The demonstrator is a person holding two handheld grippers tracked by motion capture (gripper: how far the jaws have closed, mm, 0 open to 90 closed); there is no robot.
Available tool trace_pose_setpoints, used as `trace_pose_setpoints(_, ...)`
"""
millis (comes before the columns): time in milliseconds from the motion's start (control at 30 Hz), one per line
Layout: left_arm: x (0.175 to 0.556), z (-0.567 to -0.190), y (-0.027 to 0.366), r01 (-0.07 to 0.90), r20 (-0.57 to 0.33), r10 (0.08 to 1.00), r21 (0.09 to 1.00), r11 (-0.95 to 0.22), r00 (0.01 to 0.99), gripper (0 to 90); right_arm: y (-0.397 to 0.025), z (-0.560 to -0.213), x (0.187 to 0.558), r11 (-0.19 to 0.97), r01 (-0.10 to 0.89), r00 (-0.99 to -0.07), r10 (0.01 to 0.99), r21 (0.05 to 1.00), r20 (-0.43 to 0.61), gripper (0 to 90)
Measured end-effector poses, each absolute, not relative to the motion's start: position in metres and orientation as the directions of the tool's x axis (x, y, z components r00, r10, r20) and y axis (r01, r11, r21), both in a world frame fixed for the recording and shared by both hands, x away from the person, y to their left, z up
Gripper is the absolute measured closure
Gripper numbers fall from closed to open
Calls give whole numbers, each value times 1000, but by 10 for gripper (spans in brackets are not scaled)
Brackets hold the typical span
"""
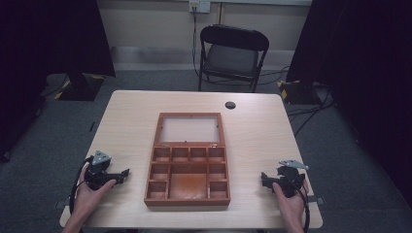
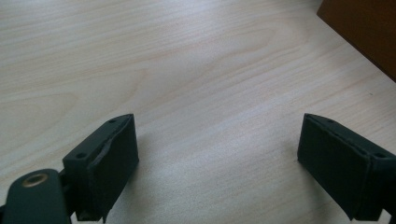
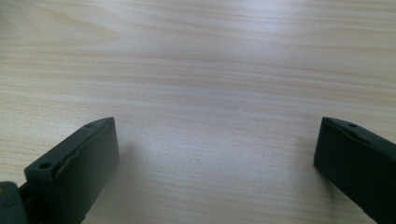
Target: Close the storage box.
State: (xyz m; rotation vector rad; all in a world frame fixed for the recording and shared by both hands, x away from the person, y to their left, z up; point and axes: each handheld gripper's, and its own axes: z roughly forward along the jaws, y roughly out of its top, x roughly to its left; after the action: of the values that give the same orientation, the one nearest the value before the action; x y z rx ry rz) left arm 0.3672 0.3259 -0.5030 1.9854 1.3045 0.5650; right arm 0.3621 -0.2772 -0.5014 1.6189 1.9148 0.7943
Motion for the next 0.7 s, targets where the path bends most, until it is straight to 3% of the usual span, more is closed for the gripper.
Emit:
trace_pose_setpoints(267, 367, -501, 325, 618, -3, 916, 739, -269, 402, 161, -276, -501, 362, 110, 692, -149, 989, 714, -8, 2)
trace_pose_setpoints(367, 369, -499, 322, 627, -5, 910, 726, -282, 414, 185, -274, -499, 360, 121, 679, -170, 985, 724, -5, 140)
trace_pose_setpoints(700, 385, -481, 305, 608, -2, 897, 736, -298, 442, 212, -258, -483, 385, 125, 691, -241, 968, 712, 64, 152)
